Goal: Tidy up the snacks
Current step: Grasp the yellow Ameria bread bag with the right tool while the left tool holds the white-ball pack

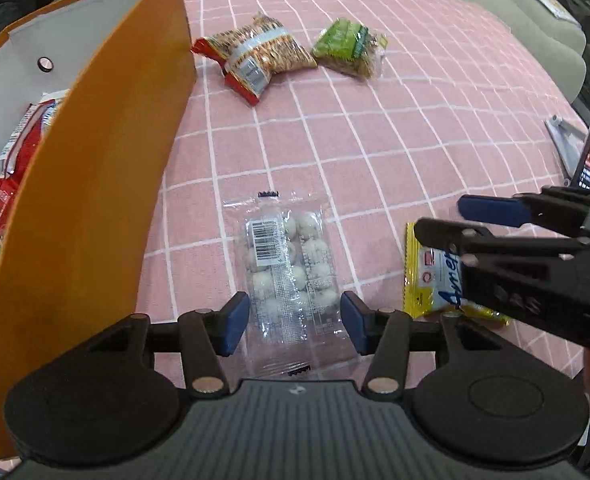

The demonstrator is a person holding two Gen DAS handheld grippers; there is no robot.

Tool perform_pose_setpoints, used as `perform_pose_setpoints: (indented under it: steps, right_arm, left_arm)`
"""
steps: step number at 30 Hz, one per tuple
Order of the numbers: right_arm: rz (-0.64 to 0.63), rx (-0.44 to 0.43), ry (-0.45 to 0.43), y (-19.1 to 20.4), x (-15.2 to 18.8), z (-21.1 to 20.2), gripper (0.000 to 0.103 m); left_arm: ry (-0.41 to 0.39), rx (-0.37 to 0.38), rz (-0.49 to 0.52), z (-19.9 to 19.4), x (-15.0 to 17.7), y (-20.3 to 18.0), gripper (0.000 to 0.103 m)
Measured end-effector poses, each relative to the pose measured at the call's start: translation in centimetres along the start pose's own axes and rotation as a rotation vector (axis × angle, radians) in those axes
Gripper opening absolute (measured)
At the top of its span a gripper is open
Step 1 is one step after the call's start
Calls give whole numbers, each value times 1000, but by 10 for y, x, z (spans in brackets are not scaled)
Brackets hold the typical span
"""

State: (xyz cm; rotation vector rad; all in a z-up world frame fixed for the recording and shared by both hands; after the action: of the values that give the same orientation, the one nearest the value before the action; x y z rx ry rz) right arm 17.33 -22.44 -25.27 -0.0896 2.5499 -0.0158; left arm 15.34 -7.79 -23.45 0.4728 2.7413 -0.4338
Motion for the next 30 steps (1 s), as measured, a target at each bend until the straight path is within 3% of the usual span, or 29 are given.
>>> perform_pose_setpoints:
  steps: [4, 7, 9, 12, 24, 27, 30]
  right_arm:
    - [-172, -37, -67, 0, 6, -19, 60]
    - [-307, -51, -65, 3, 17, -23, 64]
    - [-370, -42, -63, 7, 23, -23, 75]
    - [-418, -62, -57, 14, 28, -22, 76]
    - [-428, -105, 17, 28, 34, -1, 76]
    - [-375, -95, 27, 25, 30, 2, 71]
    - [-247, -24, 45, 16, 24, 6, 70]
  left_arm:
    - [-51, 21, -42, -10, -5, 5, 67]
    - [-61, 19, -93, -8, -9, 10, 71]
    - [-47, 12, -96, -4, -11, 10, 72]
    - [-23, -5, -79, 3, -10, 7, 72]
    - [41, -34, -59, 20, -11, 4, 72]
    - [41, -36, -52, 22, -12, 3, 72]
    - [38, -32, -61, 22, -12, 4, 72]
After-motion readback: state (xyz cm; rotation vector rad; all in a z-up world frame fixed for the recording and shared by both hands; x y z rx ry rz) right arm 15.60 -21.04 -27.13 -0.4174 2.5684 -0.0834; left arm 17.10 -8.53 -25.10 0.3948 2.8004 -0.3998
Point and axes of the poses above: each gripper's, at about its wrist camera, not at the fingertips, and z roughly the way its jaws point, y to its left, x to its underside, the point moved 6 cm from there along z, roughly the way its jaws point, and after that the axes turned 11 degrees about x, right-handed, at the moved point
